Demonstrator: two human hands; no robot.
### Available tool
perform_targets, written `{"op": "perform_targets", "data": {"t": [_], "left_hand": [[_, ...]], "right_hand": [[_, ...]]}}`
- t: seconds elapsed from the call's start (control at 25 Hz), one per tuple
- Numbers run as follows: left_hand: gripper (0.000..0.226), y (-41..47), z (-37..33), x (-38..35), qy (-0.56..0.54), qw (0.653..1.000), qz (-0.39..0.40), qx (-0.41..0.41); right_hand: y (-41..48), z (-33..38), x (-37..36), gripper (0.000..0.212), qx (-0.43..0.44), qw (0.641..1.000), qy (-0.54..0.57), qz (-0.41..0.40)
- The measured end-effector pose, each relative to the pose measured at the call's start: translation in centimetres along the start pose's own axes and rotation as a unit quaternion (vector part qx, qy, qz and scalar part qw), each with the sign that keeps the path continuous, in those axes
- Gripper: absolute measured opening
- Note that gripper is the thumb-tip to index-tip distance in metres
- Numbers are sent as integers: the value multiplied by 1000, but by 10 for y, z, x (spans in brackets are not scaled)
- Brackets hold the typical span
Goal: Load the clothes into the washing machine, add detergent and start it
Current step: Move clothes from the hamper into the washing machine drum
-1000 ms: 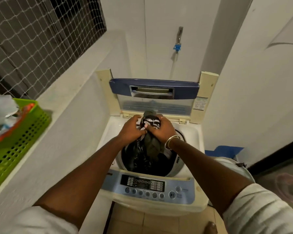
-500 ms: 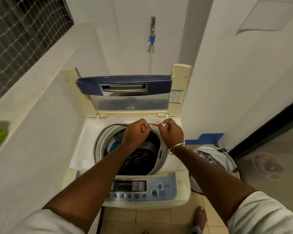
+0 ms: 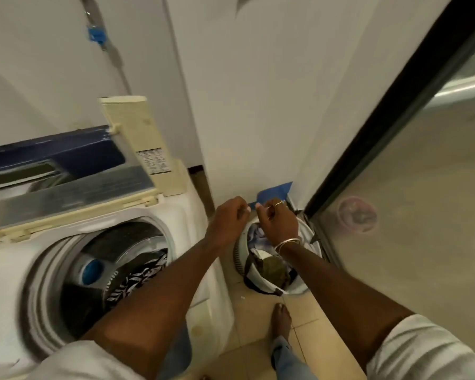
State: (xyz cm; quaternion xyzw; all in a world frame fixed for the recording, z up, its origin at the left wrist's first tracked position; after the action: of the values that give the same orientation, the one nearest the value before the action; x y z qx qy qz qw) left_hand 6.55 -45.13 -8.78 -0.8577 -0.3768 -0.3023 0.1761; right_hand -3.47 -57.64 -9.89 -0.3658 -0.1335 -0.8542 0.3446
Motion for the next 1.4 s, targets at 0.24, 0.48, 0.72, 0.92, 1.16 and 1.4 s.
{"op": "perform_targets", "data": {"t": [0.24,0.48,0.72,0.92,1.16,1.4], "left_hand": [[11,63,43,-138,44,993,92,55],[20,102,147,-271,83,967,210,113],[64,143,270,-379,233,909,325,120],[96,175,327,-432,369,879,303,16],[84,192,342,-450,428,844,322,9],[58,165,298,-417,444,836,322,-10]], "right_hand": [[59,-137,-28,24,-61,993,-46,87],[99,-269,-111,27,-56,982,-57,172],[110,-402,-241,57,-115,940,-107,304],[124,-459,-323,105,-90,924,-191,320],[148,-454,-348,81,-35,913,-277,299],[129,-404,-286,28,1,968,-194,156]]}}
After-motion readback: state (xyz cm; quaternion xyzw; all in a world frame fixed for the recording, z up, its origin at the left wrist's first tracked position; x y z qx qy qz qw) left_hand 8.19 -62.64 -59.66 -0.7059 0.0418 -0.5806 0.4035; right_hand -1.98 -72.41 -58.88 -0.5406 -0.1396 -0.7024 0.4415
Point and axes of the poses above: each hand's wrist, its own y-axis towards the middle knuckle, its own x-axis out of the back of the hand, z = x × y, the point moved 7 cm from there along y, towards the middle knuckle, and after that the axes turned 2 degrees about -y, right-handed, at the moved point
